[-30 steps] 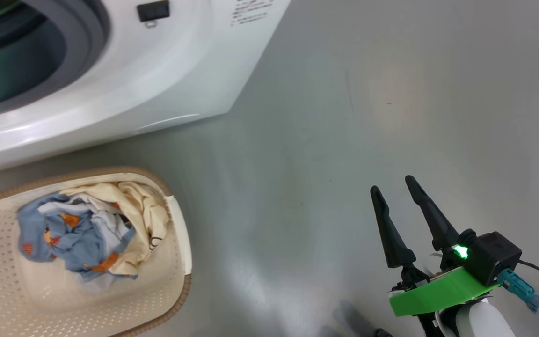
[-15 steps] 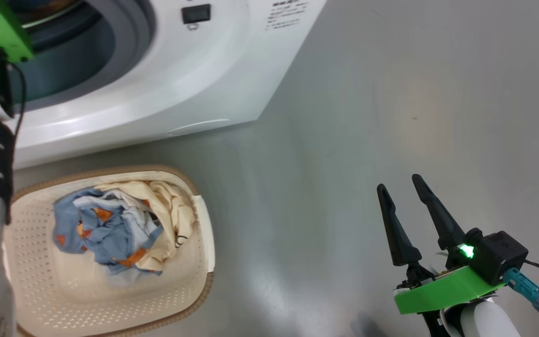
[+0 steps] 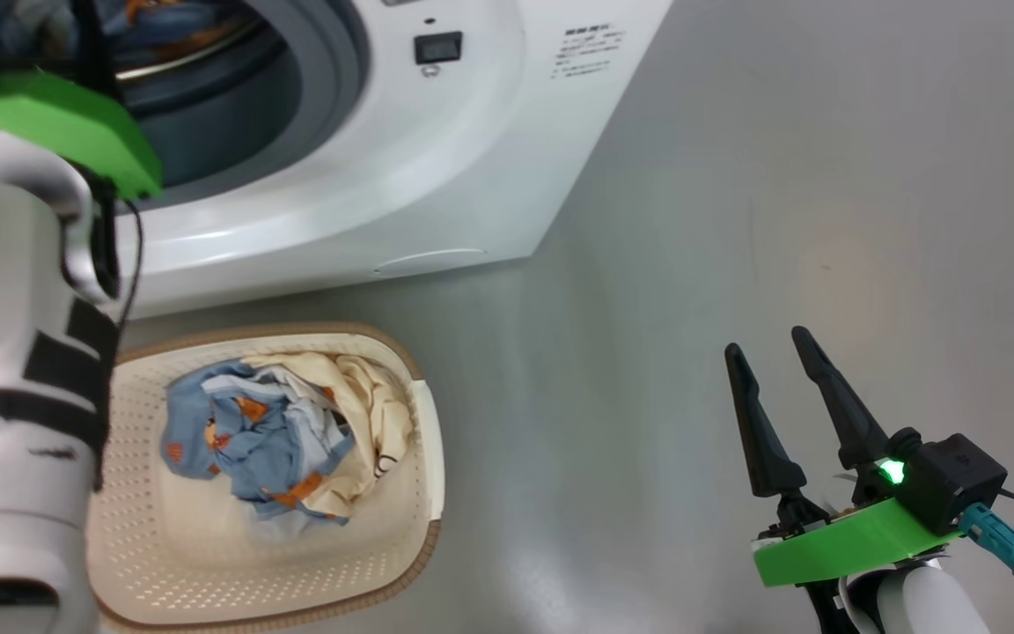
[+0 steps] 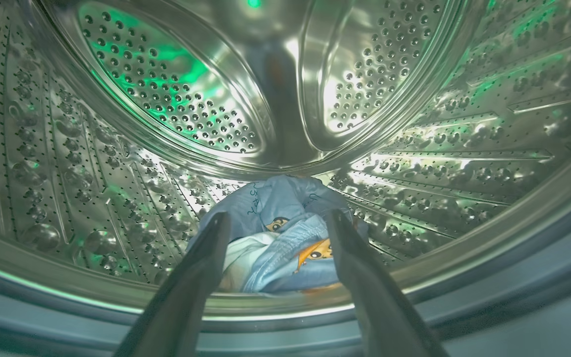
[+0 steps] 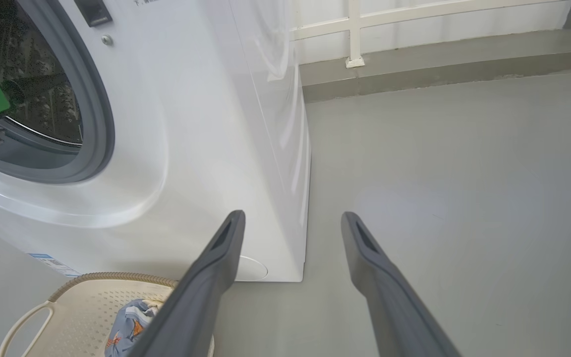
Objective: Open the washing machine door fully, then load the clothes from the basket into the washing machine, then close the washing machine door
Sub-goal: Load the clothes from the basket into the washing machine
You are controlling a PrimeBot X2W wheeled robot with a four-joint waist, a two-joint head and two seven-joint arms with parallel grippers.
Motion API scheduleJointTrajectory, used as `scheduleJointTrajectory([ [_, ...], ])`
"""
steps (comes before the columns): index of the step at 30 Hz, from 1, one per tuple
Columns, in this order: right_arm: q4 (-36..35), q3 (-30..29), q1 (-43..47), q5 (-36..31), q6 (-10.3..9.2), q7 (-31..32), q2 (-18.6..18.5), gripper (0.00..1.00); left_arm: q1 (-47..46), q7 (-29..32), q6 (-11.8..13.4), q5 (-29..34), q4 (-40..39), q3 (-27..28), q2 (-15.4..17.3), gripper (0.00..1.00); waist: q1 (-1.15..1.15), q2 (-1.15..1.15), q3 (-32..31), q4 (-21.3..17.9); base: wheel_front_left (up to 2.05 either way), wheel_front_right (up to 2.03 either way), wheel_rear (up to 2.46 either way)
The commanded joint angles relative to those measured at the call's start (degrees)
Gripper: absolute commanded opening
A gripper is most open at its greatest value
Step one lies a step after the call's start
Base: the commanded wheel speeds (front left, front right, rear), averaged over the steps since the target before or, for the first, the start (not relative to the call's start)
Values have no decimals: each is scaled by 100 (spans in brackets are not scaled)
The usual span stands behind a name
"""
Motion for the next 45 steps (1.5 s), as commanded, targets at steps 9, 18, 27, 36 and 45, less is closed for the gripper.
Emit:
scheduleJointTrajectory([
  [9,-127,0,161,-76,9,-27,-54,100,938,-37,-84,-51,-889,99,22,100,0,0,-404,283,0,0,0],
  [18,-124,-117,373,-82,9,-27,-126,100,2304,-37,-240,-154,-1771,78,-191,100,0,0,-906,457,0,0,0],
  [27,-140,-237,636,-56,9,-27,-154,100,3551,-37,-278,-202,-2459,5,-346,100,0,0,-1435,551,0,0,0],
  [36,-161,-325,894,-35,9,-27,-206,100,4575,-37,-118,-192,-2945,50,-431,100,0,0,-1898,668,0,0,0],
  [45,-121,-306,1016,-11,9,-27,-265,100,5410,-37,85,28,-3532,130,-436,100,0,0,-2144,651,0,0,0],
])
